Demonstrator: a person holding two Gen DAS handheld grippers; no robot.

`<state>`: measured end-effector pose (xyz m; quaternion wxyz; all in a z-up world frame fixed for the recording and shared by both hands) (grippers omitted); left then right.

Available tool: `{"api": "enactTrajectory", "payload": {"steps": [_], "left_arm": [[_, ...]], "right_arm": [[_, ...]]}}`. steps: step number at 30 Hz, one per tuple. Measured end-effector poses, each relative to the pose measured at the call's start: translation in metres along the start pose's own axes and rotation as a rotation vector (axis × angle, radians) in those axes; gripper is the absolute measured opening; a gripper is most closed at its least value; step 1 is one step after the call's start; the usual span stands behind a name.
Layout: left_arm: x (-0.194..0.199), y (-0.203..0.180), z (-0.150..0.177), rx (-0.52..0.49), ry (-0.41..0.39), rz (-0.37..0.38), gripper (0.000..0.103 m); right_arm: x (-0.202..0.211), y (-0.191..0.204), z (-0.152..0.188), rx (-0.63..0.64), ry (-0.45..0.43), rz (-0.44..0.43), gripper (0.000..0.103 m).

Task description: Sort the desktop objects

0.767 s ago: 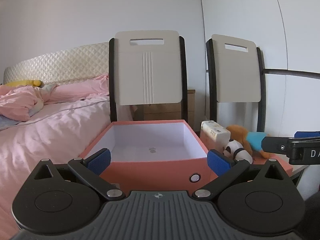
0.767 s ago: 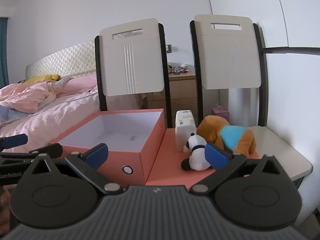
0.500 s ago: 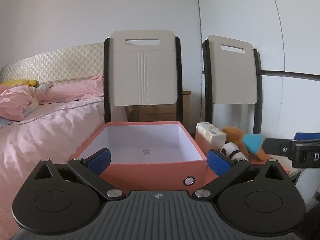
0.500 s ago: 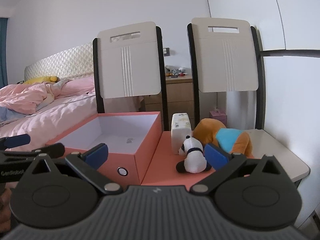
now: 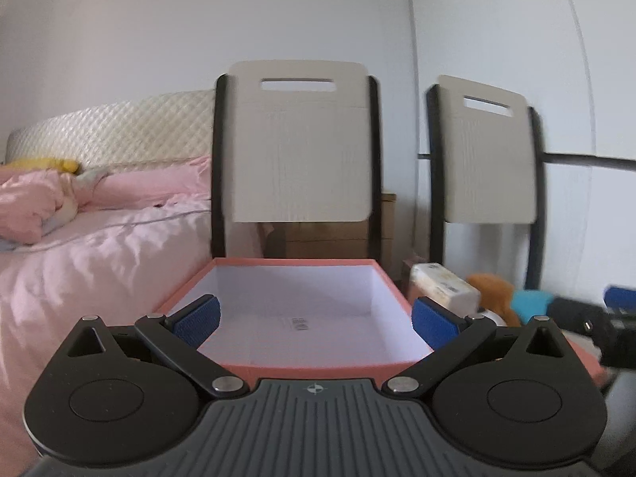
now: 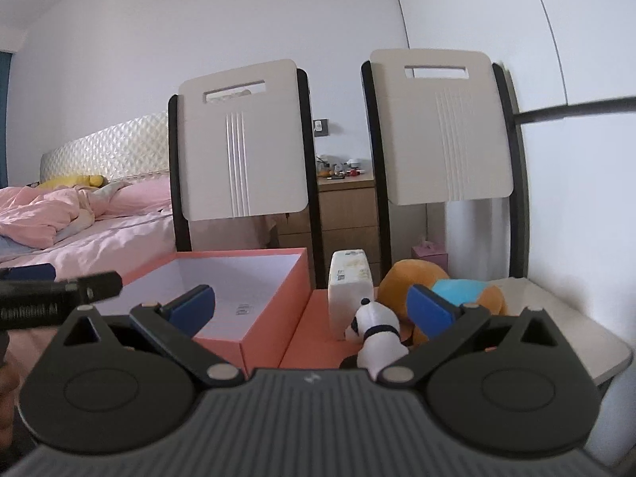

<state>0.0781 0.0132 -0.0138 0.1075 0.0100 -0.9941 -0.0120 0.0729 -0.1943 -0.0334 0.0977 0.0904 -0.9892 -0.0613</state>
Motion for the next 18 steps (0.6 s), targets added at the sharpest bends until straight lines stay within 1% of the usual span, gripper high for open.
{"api": "enactTrajectory", "payload": {"steps": [2,6,7,8,10,13,18], "left_arm": [[-0.01,0.006,0.003,0.014,0.001,0.008,0.103],[-0.021,0.019,0.012,0.025,0.022,0.037,0.103],[-0.022,0.021,0.015,0.018,0.019,0.021,0.103],[-0.023,0.022,0.018,-0.001,0.016,-0.011,0.103],[-0.023,0.024,0.024,-0.026,0.015,-0.036,0.103],[-0.021,0.025,0.028,-0.026,0.019,-0.021,0.103],[-0.016,0.024,0.029,-0.029,0.002,0.007,0.103]], "right_arm": [[-0.011,0.001,0.002,0.001,0.006,0.012,0.103],[-0.022,0.003,0.005,-0.007,-0.025,0.011,0.103],[-0.024,0.003,0.007,-0.012,-0.028,0.009,0.103],[-0.025,0.003,0.009,-0.025,-0.036,0.006,0.103],[-0.029,0.005,0.013,-0.022,-0.043,0.0,0.103],[-0.032,0.01,0.018,0.015,-0.047,0.025,0.103],[-0.036,0.012,0.025,0.033,-0.028,0.033,0.103]]}}
Point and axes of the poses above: each gripper's, at about its wrist camera, not at the fingertips, and x roughly against the way its jaws point, y to its left, z to its underside, the point moved 1 cm from there along -x, roughly the way its jaws point, and after that the axes turned 1 degree about -x, right-handed, at the moved point
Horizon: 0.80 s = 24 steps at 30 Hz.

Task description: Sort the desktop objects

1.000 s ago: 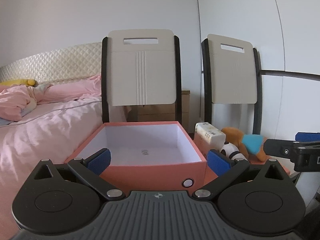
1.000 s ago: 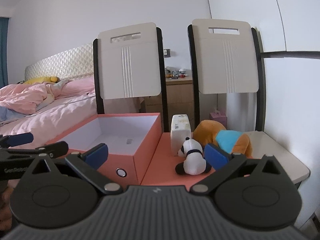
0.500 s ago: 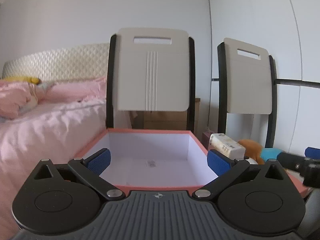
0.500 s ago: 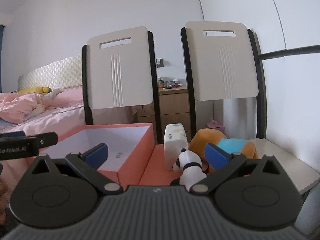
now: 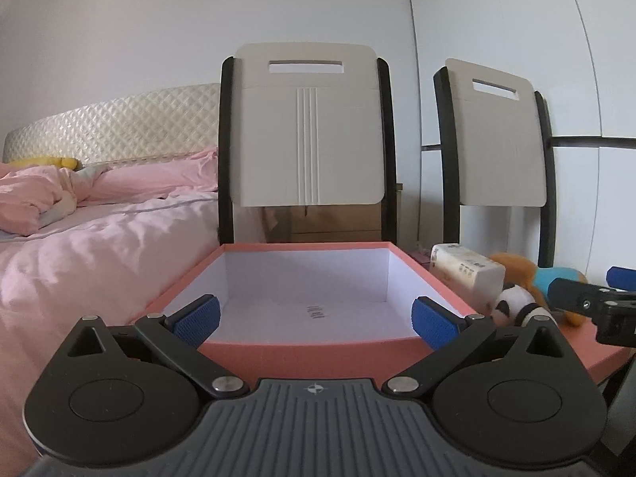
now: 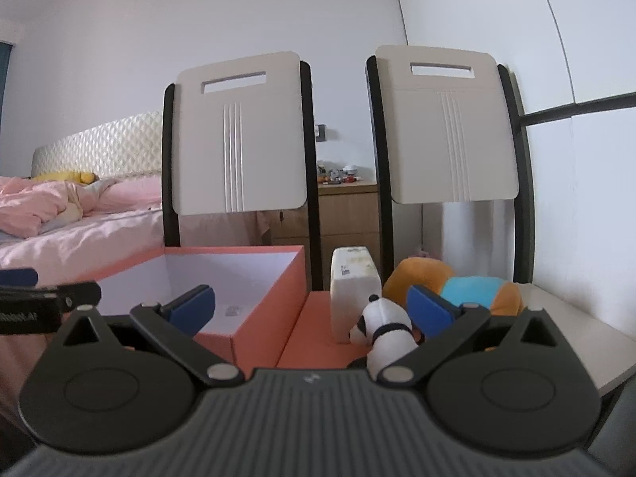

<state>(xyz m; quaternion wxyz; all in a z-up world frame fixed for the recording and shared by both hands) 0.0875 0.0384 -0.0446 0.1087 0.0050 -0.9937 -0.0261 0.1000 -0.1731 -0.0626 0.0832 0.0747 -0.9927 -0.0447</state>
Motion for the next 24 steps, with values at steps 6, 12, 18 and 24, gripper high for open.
{"api": "enactTrajectory", "payload": {"steps": [6,12,18,24], "left_arm": [[0.0,-0.003,0.0,-0.012,0.004,-0.008,0.103],[0.001,-0.004,0.003,-0.013,-0.002,-0.017,0.103],[0.002,-0.006,0.006,-0.017,-0.004,-0.017,0.103],[0.002,-0.007,0.006,-0.015,-0.003,-0.02,0.103]], "right_arm": [[0.002,-0.004,0.004,-0.01,0.002,0.0,0.103],[0.005,-0.007,0.007,-0.015,0.012,-0.007,0.103],[0.009,-0.01,0.009,-0.017,0.011,-0.007,0.103],[0.01,-0.01,0.007,-0.017,0.013,-0.006,0.103]]}}
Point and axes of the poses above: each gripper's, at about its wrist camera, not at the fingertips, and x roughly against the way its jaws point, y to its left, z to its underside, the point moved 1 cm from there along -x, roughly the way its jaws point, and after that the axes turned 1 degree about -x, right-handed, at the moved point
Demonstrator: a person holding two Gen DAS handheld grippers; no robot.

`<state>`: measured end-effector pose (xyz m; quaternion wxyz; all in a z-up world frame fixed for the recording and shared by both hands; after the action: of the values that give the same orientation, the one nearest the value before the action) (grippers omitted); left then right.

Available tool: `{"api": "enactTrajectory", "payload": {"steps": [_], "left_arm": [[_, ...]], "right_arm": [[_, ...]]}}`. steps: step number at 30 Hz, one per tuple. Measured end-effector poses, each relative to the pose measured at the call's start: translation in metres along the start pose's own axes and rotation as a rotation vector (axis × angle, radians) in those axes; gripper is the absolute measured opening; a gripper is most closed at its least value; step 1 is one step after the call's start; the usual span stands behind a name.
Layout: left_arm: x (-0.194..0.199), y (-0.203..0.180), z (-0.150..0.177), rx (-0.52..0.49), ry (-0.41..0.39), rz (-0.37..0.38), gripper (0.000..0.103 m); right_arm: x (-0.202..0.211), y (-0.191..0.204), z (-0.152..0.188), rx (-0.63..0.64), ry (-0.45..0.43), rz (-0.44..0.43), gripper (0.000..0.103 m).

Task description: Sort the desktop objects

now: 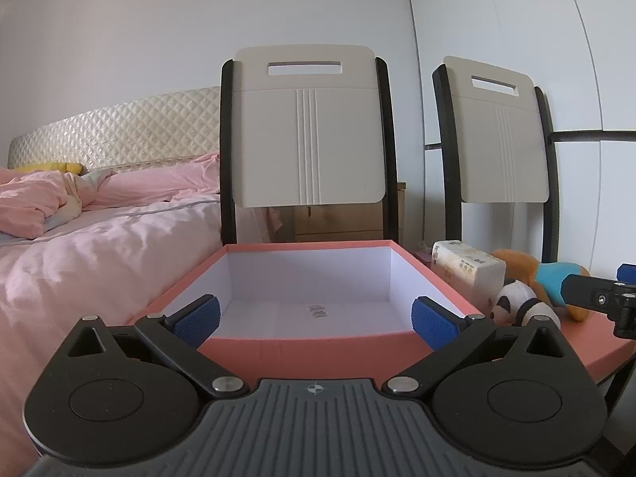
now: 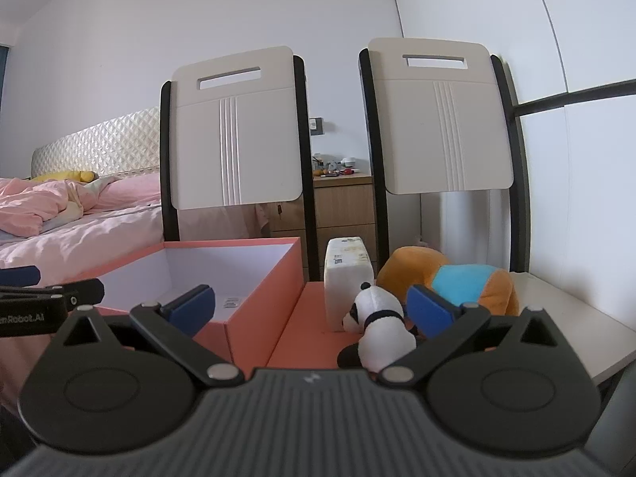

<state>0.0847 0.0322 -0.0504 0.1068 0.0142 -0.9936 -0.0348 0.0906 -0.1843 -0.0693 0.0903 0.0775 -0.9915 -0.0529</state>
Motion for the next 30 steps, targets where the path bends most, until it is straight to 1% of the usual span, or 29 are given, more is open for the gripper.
{"api": "enactTrajectory", "payload": {"steps": [5,16,20,25,30], "left_arm": [[0.001,0.003,0.003,-0.002,-0.003,-0.002,0.103],[0.003,-0.005,0.008,-0.002,-0.013,0.005,0.103],[0.004,-0.009,0.011,0.01,-0.017,0.008,0.103],[0.008,-0.02,0.015,0.017,-0.033,-0.004,0.103],[0.014,-0.043,0.025,0.0,-0.057,-0.004,0.103]], "right_arm": [[0.001,-0.001,0.0,-0.001,-0.002,-0.003,0.103],[0.008,-0.004,0.0,-0.002,-0.01,-0.008,0.103],[0.014,-0.002,0.0,0.022,-0.01,-0.015,0.103],[0.022,-0.006,-0.001,0.025,-0.002,-0.027,0.103],[0.03,-0.012,-0.003,0.007,-0.014,-0.044,0.103]]}}
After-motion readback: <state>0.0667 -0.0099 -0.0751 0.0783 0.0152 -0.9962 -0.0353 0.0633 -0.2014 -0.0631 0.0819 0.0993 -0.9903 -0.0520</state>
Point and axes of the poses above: each gripper's, at about its wrist camera, not at the fingertips, and x roughly against the way its jaws point, y to its left, z to its underside, the point moved 1 cm from there along -x, roughly the way its jaws point, and after that the axes turned 1 degree about -x, right-handed, at the moved point
